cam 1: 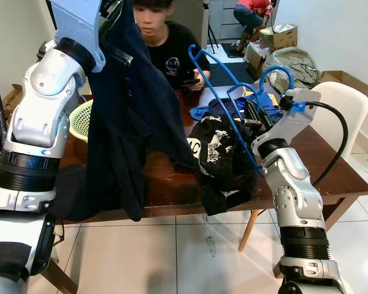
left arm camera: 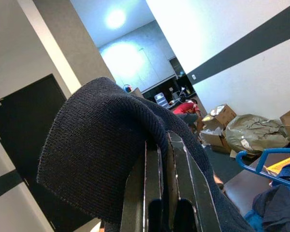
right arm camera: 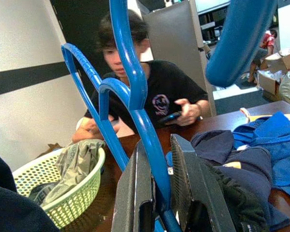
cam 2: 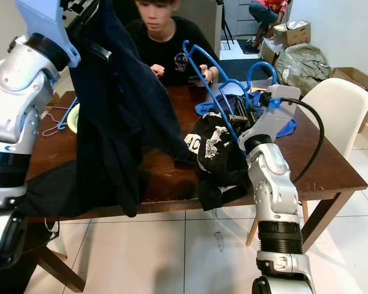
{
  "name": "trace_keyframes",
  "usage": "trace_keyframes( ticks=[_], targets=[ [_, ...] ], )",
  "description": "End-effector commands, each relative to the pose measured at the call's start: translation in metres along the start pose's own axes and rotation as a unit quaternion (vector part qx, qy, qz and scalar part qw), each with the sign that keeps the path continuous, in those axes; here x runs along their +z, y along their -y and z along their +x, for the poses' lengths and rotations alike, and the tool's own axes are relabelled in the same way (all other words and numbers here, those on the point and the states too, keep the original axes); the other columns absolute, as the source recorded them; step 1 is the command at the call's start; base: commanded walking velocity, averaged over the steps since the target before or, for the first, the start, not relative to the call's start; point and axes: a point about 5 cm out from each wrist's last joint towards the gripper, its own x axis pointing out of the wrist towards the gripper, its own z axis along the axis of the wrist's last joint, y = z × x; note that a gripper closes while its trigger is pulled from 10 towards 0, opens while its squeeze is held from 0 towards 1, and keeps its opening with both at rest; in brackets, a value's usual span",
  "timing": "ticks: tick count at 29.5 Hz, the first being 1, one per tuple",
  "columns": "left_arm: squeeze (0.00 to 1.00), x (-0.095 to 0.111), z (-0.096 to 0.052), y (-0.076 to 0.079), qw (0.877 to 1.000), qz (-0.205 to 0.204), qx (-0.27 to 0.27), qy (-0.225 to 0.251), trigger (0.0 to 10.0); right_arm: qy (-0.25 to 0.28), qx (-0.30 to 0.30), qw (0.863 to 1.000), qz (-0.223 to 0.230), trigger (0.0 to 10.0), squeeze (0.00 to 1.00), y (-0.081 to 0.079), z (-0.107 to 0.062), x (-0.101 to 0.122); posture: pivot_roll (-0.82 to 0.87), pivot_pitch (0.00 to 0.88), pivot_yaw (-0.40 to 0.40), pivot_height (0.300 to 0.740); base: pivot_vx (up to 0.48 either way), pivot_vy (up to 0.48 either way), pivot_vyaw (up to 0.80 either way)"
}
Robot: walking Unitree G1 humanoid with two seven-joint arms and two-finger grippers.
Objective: Hang hanger
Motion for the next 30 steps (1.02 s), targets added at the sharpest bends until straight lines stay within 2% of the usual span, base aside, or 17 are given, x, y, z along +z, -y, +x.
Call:
trace_keyframes(
  ticks=[1, 30],
  targets=[
    [0.0, 0.0084, -0.0002, -0.0045, 1.0, 0.003, 0.006, 0.016, 10.0, 0.002, 0.004, 1.0, 0.001, 10.0, 0.0, -0.0017, -0.0007, 0.0023, 0.01, 0.015, 0.018, 0.74, 0.0, 0.0, 0.0],
    [0.0, 0.0083, 0.0007, 0.0043, 1.0, -0.007, -0.014, 0.018, 10.0, 0.001, 0.001, 1.0, 0.002, 10.0, 0.0, -0.0022, -0.0016, 0.0034, 0.01, 0.024, 0.017, 0.74, 0.0, 0.0, 0.0]
  ],
)
